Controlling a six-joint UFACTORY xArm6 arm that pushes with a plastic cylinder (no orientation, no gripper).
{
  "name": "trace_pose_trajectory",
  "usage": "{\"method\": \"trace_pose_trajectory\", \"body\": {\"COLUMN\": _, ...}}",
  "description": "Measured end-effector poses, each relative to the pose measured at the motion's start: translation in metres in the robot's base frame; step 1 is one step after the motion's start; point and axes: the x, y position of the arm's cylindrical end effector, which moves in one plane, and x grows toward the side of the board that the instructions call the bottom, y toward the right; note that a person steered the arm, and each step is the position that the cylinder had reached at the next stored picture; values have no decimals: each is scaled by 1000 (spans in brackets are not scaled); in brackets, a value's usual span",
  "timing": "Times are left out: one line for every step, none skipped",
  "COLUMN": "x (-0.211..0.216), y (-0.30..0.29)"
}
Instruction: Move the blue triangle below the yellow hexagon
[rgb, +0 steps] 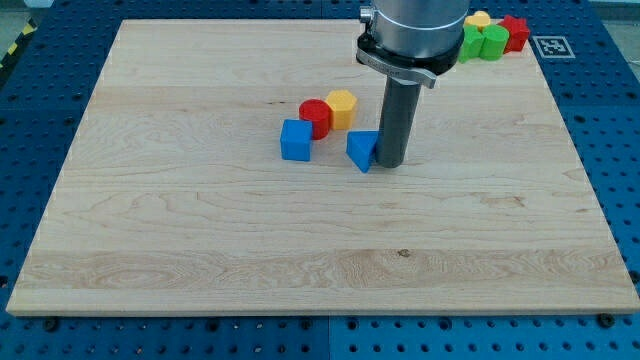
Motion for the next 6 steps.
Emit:
{"method": "trace_pose_trajectory", "body": {"x": 7, "y": -3}}
{"method": "trace_pose_trajectory", "body": {"x": 5, "y": -5}}
{"method": "trace_pose_trajectory", "body": {"x": 5, "y": -14}}
{"method": "trace_pose_trajectory", "body": {"x": 5, "y": -21}}
{"method": "trace_pose_trajectory", "body": {"x": -4, "y": -27}}
{"method": "trace_pose_trajectory", "body": {"x": -25, "y": -36}}
